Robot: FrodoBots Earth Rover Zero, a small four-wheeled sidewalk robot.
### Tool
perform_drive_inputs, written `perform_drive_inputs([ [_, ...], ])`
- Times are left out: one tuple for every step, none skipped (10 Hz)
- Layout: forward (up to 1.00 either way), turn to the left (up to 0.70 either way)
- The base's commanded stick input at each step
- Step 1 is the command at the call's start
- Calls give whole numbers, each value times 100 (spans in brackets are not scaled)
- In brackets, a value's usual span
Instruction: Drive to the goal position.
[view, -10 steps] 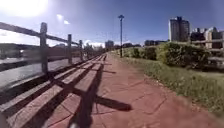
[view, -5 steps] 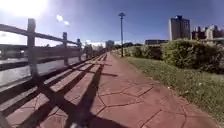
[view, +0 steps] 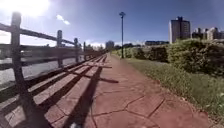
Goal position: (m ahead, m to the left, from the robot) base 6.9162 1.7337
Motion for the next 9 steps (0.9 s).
perform_drive_inputs([
  [85,0],
  [85,0],
  [85,0],
  [85,0],
  [85,0],
  [85,0],
  [85,0],
  [85,0],
  [85,0],
])
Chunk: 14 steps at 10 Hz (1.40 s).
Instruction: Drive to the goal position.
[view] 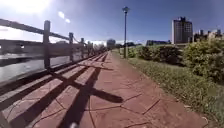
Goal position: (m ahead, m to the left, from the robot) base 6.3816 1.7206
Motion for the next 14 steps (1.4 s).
perform_drive_inputs([
  [85,0],
  [85,0],
  [85,0],
  [85,0],
  [85,-6],
  [85,-30],
  [85,-34],
  [85,-10],
  [85,0],
  [85,0],
  [85,0],
  [85,0],
  [85,0],
  [85,0],
])
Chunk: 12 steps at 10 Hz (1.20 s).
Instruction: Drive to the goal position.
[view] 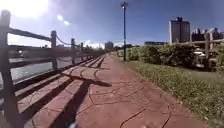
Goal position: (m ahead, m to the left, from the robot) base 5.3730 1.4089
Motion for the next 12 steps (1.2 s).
perform_drive_inputs([
  [85,0],
  [85,0],
  [85,0],
  [85,0],
  [85,0],
  [85,0],
  [85,0],
  [85,0],
  [85,0],
  [85,0],
  [85,0],
  [85,0],
])
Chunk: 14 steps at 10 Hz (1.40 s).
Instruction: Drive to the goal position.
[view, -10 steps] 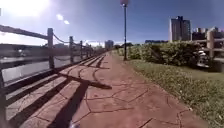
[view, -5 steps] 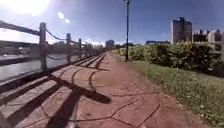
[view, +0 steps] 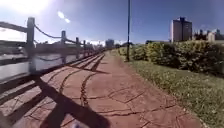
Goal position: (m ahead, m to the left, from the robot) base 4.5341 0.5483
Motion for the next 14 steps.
perform_drive_inputs([
  [85,0],
  [85,0],
  [85,0],
  [85,0],
  [85,0],
  [85,0],
  [85,0],
  [85,0],
  [85,0],
  [85,0],
  [85,0],
  [85,0],
  [85,0],
  [85,0],
])
